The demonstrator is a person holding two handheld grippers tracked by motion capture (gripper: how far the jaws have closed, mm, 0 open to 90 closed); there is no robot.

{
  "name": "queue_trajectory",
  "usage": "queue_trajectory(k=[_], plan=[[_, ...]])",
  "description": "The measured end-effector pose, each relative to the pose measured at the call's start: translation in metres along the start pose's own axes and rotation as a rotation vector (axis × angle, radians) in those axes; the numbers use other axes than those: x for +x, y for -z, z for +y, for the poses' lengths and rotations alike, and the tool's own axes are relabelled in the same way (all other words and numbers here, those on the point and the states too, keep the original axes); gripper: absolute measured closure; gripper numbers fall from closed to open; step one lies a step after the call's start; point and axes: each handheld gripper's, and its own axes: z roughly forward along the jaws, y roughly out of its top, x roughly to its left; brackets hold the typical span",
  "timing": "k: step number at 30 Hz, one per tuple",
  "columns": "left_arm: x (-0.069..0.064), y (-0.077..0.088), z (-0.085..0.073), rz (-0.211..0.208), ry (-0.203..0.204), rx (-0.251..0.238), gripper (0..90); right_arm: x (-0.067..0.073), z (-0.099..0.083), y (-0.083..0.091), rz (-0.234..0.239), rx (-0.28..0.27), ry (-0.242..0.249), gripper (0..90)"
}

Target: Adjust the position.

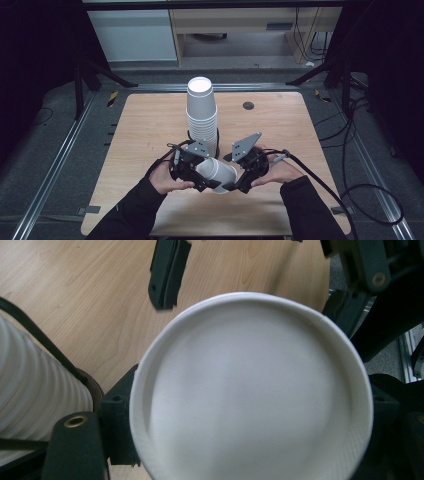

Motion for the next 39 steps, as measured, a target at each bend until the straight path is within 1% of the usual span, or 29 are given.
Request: queue_trajectory(k=[4,5,7,8,9,10,11,14,15,16,17,18,19,20,21,25,26,27,29,30,31,32,33,34,35,37,39], plan=[[0.004,0.01,-0.008,0.016,0.019,-0.012,21.8,-0.001,0.001,0.011,-0.03,-0.036,-0.01,7.9],[0.005,0.012,-0.011,0.018,0.025,-0.021,21.8,-0.001,0.001,0.014,-0.037,-0.048,-0.012,7.6],[0.006,0.015,-0.013,0.023,0.032,-0.026,21.8,-0.001,0.001,0.017,-0.042,-0.058,-0.017,7.2],[0.007,0.017,-0.015,0.028,0.039,-0.036,21.8,-0.001,0.001,0.02,-0.051,-0.064,-0.024,7.0],[0.008,0.021,-0.018,0.031,0.055,-0.053,21.7,-0.002,0.001,0.024,-0.062,-0.066,-0.033,6.0],[0.008,0.021,-0.018,0.031,0.055,-0.053,21.7,-0.002,0.001,0.024,-0.062,-0.066,-0.033,6.0],[0.009,0.024,-0.02,0.043,0.073,-0.071,21.7,-0.002,-0.001,0.028,-0.074,-0.077,-0.046,6.2],[0.01,0.028,-0.023,0.051,0.081,-0.085,21.5,-0.002,-0.004,0.033,-0.087,-0.09,-0.057,6.0],[0.011,0.032,-0.024,0.059,0.086,-0.098,21.5,-0.002,-0.007,0.037,-0.109,-0.102,-0.069,5.8],[0.011,0.032,-0.024,0.059,0.086,-0.098,21.5,-0.002,-0.007,0.037,-0.109,-0.102,-0.069,5.8],[0.011,0.033,-0.025,0.066,0.089,-0.109,21.5,-0.002,-0.011,0.041,-0.132,-0.116,-0.083,5.9],[0.011,0.034,-0.025,0.067,0.09,-0.112,21.5,-0.002,-0.011,0.041,-0.132,-0.116,-0.083,5.9],[0.012,0.036,-0.026,0.079,0.094,-0.125,21.5,-0.002,-0.015,0.046,-0.155,-0.133,-0.096,6.1],[0.012,0.036,-0.026,0.079,0.094,-0.125,21.4,-0.002,-0.015,0.046,-0.155,-0.133,-0.096,6.1],[0.013,0.038,-0.027,0.087,0.101,-0.143,21.4,-0.002,-0.019,0.05,-0.18,-0.148,-0.113,6.0],[0.014,0.042,-0.029,0.101,0.114,-0.178,21.4,-0.002,-0.028,0.058,-0.224,-0.189,-0.156,5.7],[0.014,0.042,-0.029,0.101,0.114,-0.178,21.4,-0.002,-0.028,0.058,-0.224,-0.189,-0.156,5.7],[0.014,0.043,-0.029,0.101,0.114,-0.189,21.4,-0.002,-0.03,0.06,-0.232,-0.2,-0.166,5.5],[0.015,0.046,-0.03,0.112,0.119,-0.222,21.4,-0.002,-0.037,0.065,-0.247,-0.231,-0.2,3.9],[0.015,0.046,-0.03,0.112,0.119,-0.222,21.4,-0.002,-0.037,0.065,-0.247,-0.231,-0.2,3.9],[0.015,0.05,-0.031,0.114,0.124,-0.241,21.4,-0.001,-0.04,0.067,-0.25,-0.247,-0.216,3.3],[0.015,0.05,-0.031,0.114,0.124,-0.241,21.4,-0.001,-0.04,0.067,-0.25,-0.247,-0.216,3.3],[0.016,0.053,-0.032,0.119,0.128,-0.26,21.4,0.0,-0.044,0.068,-0.252,-0.259,-0.227,2.8],[0.016,0.053,-0.032,0.119,0.128,-0.26,21.3,0.0,-0.045,0.069,-0.253,-0.265,-0.233,3.0],[0.016,0.055,-0.033,0.121,0.132,-0.276,21.4,0.0,-0.047,0.069,-0.256,-0.274,-0.246,3.0],[0.016,0.057,-0.033,0.122,0.134,-0.283,21.4,0.0,-0.048,0.069,-0.259,-0.28,-0.252,3.6],[0.017,0.058,-0.034,0.132,0.131,-0.291,21.3,0.0,-0.05,0.068,-0.241,-0.302,-0.259,3.0]])
